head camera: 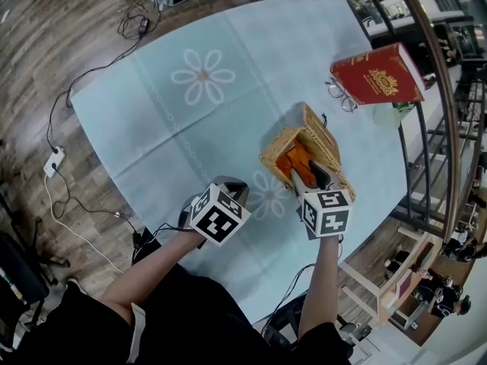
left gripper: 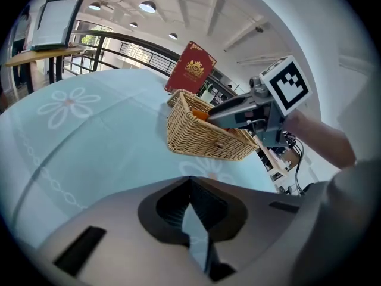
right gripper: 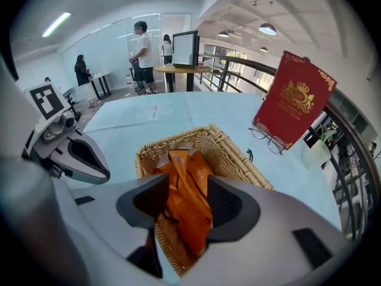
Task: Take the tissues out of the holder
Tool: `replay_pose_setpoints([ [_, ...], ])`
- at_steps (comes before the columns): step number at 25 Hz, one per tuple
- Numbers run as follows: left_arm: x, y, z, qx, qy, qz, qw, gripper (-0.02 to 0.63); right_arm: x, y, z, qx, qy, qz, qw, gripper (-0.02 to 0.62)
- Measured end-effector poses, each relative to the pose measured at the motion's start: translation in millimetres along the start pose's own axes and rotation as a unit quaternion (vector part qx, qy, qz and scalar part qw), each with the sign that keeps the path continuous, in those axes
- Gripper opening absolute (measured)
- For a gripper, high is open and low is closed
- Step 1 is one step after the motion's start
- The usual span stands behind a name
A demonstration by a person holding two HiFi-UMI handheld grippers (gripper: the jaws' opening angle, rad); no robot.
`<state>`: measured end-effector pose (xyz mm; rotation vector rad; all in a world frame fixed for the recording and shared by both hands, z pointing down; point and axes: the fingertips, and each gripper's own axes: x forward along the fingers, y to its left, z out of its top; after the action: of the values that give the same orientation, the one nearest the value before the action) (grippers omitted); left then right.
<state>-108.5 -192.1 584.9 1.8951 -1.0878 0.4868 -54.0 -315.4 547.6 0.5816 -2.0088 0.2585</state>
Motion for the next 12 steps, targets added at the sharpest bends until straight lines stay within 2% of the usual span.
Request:
replay_pose_setpoints([
  [2,1.1,-1.4,-2.2,0.005,0.003,0.000,1.0000,0.006,2.2,1.9,1.0,0.008,0.000,0.007,1.000,0.205],
  [8,1.7,-0.6,-3.0,-0.001,0.002,0.001,1.0000,0.006,6.6,5.7,-0.4,-0.002,0.011,0.009,1.000,0.128],
  [12,2.3,1.0,-3.7,-0.002,0.002,0.001,1.0000,0.006,8.7,6.1,-3.0,0.001,0.017,0.013,1.000,0.103],
])
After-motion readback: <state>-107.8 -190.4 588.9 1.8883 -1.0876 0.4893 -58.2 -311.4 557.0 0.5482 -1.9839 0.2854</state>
